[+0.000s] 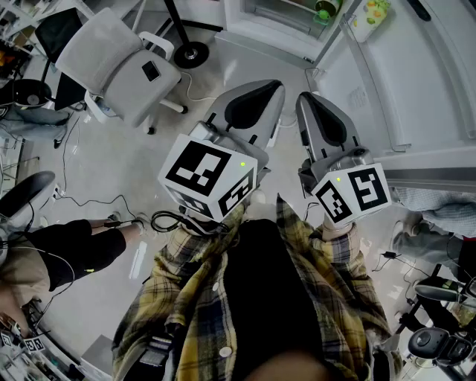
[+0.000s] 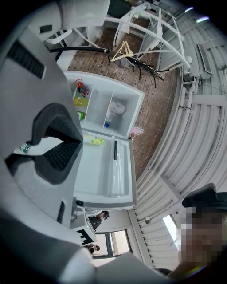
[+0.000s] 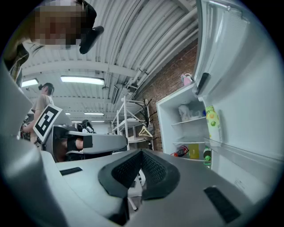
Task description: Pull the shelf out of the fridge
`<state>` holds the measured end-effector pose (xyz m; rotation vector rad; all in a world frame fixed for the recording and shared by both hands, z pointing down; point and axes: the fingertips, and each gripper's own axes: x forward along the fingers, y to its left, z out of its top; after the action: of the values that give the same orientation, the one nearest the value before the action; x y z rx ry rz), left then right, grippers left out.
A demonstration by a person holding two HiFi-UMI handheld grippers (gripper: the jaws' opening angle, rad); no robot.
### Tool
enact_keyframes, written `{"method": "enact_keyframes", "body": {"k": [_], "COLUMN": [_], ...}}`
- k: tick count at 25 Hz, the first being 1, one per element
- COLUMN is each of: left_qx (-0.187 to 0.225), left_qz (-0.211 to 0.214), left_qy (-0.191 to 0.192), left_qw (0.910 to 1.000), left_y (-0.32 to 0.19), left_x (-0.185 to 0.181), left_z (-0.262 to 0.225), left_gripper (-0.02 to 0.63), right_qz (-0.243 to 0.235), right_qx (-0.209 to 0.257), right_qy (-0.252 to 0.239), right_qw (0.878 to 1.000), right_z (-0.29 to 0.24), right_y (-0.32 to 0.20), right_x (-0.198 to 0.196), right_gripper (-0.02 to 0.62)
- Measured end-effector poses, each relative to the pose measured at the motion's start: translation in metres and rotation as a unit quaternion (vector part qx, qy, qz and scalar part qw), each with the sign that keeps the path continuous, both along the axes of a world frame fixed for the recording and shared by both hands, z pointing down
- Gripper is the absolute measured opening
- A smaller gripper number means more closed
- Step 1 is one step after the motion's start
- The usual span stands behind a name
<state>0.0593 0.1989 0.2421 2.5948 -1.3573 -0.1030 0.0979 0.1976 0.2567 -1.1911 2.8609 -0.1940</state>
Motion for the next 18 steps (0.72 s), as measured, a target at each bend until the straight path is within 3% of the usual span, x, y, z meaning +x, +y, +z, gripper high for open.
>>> {"method": "enact_keyframes", "body": {"k": [10, 18], "left_qx": [-0.006, -0.008], "left_qz": [-0.019, -0.053], "left_qy": [-0.003, -0.005], "left_qw": [0.9998, 0.9985], "left_y": [-0.011, -0.001], "left_x": [0.009, -0.005], "left_z": [0.005, 0.01], "left_gripper": [0.003, 0.003], "right_qz": [-0.011, -0.04], "right_qx": [-0.008, -0.008], "right_qy": [-0.009, -0.016], "right_qw": [1.0, 0.999], "right_z": [0.007, 0.011], "right_y": [-0.01, -0.005], "right_x": [0.015, 0.008], "right_gripper": [0.017, 0.017]}}
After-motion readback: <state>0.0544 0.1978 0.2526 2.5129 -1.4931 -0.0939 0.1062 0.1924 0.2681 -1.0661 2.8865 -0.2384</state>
